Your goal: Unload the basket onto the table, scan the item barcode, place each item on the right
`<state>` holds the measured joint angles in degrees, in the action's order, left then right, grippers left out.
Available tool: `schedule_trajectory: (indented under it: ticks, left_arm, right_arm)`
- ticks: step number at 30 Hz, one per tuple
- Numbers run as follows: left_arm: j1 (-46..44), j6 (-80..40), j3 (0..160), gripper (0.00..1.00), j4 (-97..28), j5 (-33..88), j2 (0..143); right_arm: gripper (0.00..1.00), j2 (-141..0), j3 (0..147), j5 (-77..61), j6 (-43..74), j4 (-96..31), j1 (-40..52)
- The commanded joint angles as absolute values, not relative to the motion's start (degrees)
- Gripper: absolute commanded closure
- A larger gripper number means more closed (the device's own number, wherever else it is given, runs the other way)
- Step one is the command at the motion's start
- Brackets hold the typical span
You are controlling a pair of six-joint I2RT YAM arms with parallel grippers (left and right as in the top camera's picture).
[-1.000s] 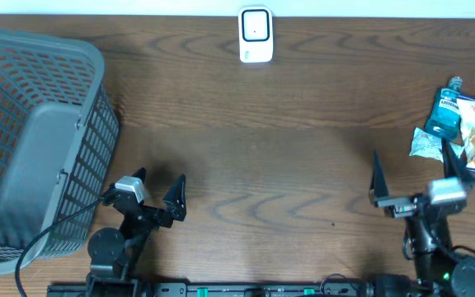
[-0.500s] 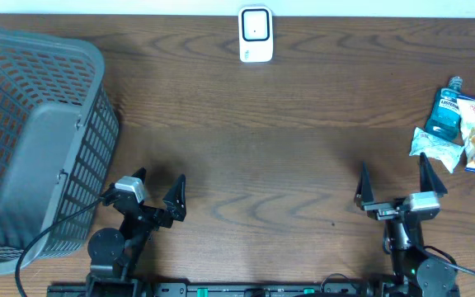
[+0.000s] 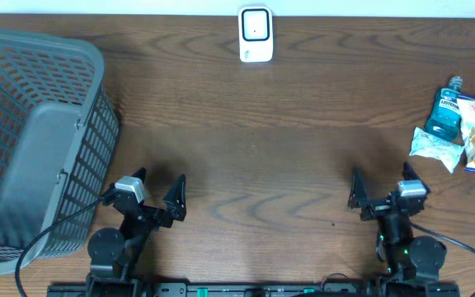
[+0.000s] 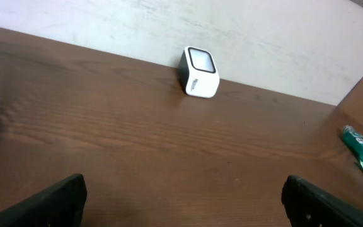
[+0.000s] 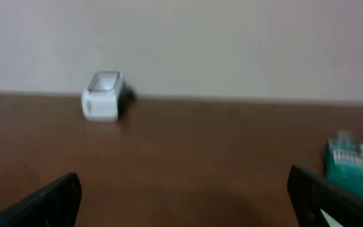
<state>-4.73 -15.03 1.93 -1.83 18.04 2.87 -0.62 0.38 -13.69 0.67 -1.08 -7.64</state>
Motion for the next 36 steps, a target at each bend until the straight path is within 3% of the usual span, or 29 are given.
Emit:
schedule_trajectory:
  ticks: [1,12,36]
  left_arm:
    - [-4.95,-15.11,0.36,0.01,-2.66,18.39,2.59]
    - [-4.95,-15.11,0.36,0.01,-2.66,18.39,2.59]
    - [-4.95,-15.11,0.36,0.01,-2.68,18.39,2.59]
  right_arm:
    - [0.01,-0.25,0.32,-13.45,1.02,-3.38,-8.32]
    - [0.01,-0.25,0.32,-14.09,4.16,-3.40,-8.32]
    - [0.01,-0.19,0.32,-13.65,-1.78,-3.29,-5.23]
